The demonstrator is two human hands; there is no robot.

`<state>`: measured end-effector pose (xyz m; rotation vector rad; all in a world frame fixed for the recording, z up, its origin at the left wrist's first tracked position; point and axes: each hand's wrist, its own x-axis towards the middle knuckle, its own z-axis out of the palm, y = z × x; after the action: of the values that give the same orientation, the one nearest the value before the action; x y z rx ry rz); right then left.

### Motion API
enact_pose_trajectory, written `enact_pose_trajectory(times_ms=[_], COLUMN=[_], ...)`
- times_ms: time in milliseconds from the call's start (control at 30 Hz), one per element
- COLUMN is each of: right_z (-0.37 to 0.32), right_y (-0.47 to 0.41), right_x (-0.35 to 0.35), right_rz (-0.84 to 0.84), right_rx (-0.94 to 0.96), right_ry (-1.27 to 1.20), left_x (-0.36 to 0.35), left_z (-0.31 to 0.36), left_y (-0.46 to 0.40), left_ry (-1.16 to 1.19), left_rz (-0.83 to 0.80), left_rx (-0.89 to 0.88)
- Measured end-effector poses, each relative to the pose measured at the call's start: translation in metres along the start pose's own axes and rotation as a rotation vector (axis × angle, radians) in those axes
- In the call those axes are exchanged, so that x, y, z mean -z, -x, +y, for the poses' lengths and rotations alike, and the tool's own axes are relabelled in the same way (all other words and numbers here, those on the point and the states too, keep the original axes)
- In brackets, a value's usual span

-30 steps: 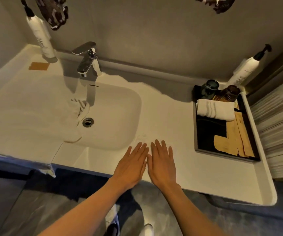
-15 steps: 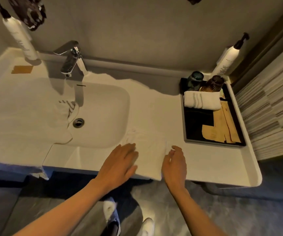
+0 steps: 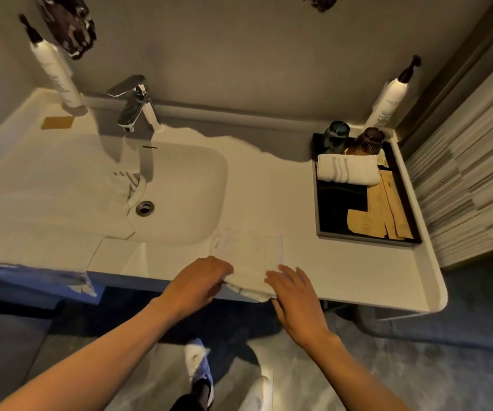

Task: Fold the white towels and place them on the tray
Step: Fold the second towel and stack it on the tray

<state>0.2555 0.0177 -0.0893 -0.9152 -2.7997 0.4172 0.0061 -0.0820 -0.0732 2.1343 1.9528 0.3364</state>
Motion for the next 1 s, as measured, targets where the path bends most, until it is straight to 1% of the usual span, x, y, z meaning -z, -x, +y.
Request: enact_pose_trajectory(times_ms=[67, 100, 167, 233, 267, 333, 433, 500, 700, 767, 833, 900, 1000], right_z=[0.004, 0.007, 0.011, 0.009, 0.006, 0.004, 0.003, 0.005, -0.009, -0.016, -0.020, -0.022, -0.024], right_y=[-0.002, -0.005, -0.015, -0.028, -0.034, -0.049, -0.067, -0.078, -0.098, -0.105, -0.112, -0.115, -0.110], right_x=[0.007, 0.010, 0.012, 0.015, 0.018, 0.022, 0.024, 0.022, 0.008, 0.006, 0.006, 0.011, 0.015], right_rz=[0.025, 0.002, -0.052, -0.042, -0.021, 0.002, 0.017, 0.013, 0.006, 0.002, 0.030, 0.051, 0.060], right_rx=[-0.060, -0.096, -0.174, -0.306, -0.377, -0.505, -0.641, -0.713, -0.874, -0.946, -1.054, -1.152, -1.151], right_ry=[-0.197, -0.265, -0.345, -0.488, -0.561, -0.650, -0.683, -0.637, -0.350, -0.343, -0.379, -0.385, -0.325], left_x=[0.008, 0.012, 0.019, 0.023, 0.023, 0.021, 0.019, 0.017, 0.006, 0.006, 0.008, 0.012, 0.020], left_z=[-0.006, -0.006, -0.003, 0.000, 0.000, -0.006, -0.012, -0.014, -0.017, -0.014, -0.013, -0.017, -0.021], left_y=[0.002, 0.002, -0.003, -0.015, -0.022, -0.038, -0.057, -0.070, -0.091, -0.096, -0.097, -0.093, -0.085], left_ry=[0.071, 0.136, 0.381, 0.650, 0.719, 0.782, 0.781, 0.729, 0.409, 0.319, 0.250, 0.276, 0.387], left_rz=[0.023, 0.032, 0.039, 0.119, 0.155, 0.171, 0.164, 0.157, 0.133, 0.109, 0.107, 0.097, -0.022], left_rx=[0.075, 0.133, 0.300, 0.455, 0.505, 0.557, 0.617, 0.648, 0.711, 0.741, 0.732, 0.773, 0.913])
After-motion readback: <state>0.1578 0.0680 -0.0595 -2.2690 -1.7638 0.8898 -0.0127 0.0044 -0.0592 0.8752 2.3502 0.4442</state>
